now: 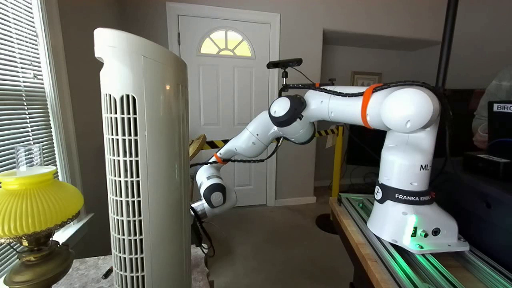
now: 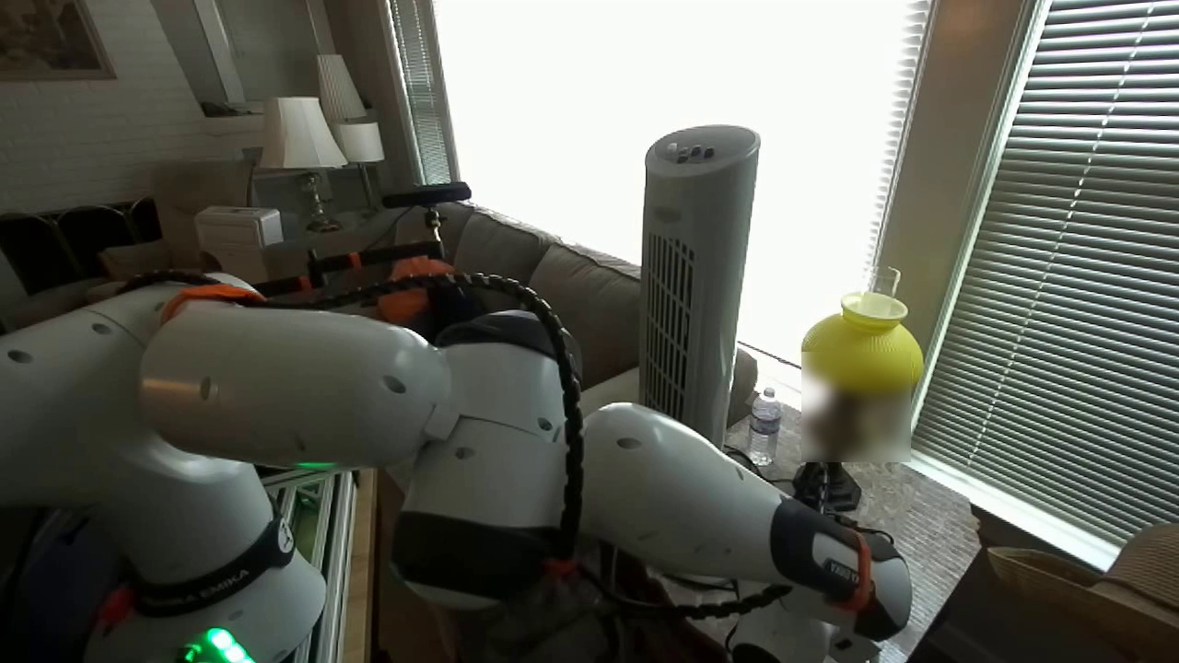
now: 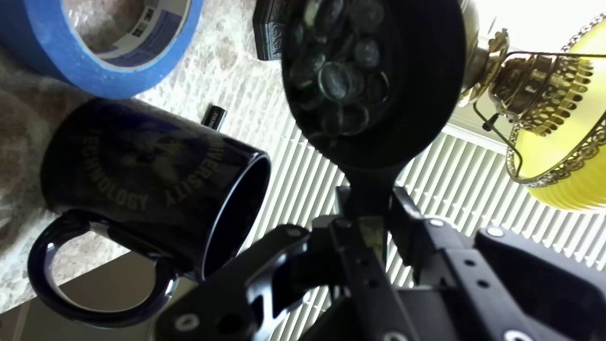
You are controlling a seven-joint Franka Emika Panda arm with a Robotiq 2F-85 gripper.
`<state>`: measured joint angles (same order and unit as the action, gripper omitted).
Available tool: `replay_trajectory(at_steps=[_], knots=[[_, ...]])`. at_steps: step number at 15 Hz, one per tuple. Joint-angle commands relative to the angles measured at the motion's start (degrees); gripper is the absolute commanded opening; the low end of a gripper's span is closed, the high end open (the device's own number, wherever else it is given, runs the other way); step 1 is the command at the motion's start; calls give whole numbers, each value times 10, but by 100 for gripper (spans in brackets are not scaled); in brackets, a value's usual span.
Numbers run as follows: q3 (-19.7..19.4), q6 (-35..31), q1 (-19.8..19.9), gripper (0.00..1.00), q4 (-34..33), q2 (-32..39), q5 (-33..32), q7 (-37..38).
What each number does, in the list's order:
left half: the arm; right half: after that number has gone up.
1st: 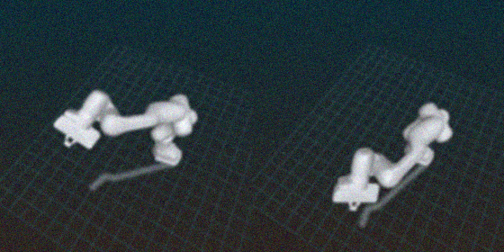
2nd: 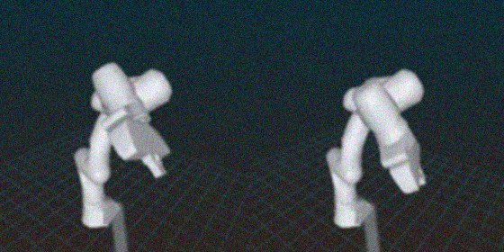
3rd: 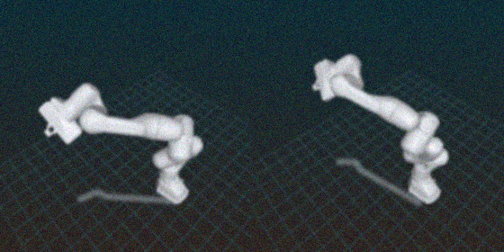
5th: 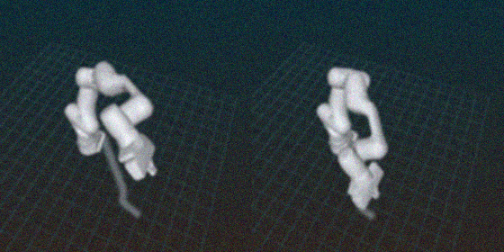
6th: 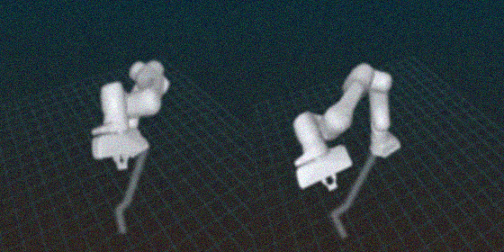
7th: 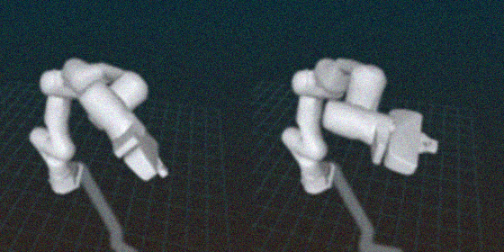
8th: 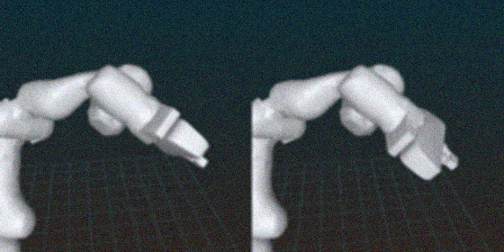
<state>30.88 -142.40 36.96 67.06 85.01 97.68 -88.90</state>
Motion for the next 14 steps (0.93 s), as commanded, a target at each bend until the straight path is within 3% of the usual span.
replay_trajectory(at_steps=[1,2,3,14], knots=[[0,0,0,23,0,0,0,0],[0,0,0,23,0,0,0,0],[1,4,0,6,1,0,3,-4],[-25,86,4,6,11,0,76,-98]])
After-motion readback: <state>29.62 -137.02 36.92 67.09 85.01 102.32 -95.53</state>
